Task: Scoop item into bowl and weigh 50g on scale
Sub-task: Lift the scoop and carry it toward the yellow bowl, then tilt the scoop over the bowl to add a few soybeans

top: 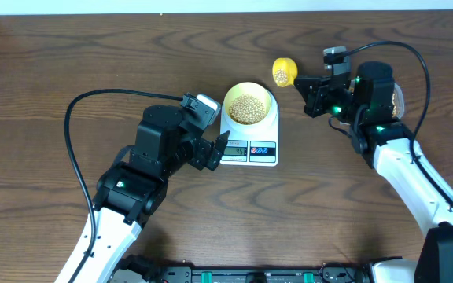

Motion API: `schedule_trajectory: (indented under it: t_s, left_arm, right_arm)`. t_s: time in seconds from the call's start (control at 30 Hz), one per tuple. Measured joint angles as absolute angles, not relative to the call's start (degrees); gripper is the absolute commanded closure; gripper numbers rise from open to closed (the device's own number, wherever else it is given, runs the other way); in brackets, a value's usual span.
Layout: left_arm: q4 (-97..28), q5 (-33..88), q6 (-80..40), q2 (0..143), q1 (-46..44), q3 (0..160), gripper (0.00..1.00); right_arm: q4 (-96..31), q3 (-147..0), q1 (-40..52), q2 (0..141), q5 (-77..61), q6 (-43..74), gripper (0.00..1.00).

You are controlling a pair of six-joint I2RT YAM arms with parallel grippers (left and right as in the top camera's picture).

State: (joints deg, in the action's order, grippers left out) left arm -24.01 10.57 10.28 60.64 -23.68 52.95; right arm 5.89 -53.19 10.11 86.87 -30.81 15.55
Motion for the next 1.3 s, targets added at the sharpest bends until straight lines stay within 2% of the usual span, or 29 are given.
schedule_trajectory:
  t_s: [0.4, 1.07, 1.3]
  left_arm:
    - [-24.03, 10.57, 10.28, 60.64, -23.68, 52.95, 0.07]
    - [-24.01, 10.57, 10.28, 60.64, -23.68, 52.95, 0.07]
    - [-24.01, 10.57, 10.28, 60.64, -23.66, 52.95, 0.07]
  right_arm:
    - [7.05, -53.19, 13.47, 88.53, -30.33, 4.95, 0.99]
    - [7.33, -53.19, 15.25, 91.35, -30.44, 0.34, 0.99]
    - [7.33, -53.19, 15.75, 91.44, -32.56, -4.67, 0.99]
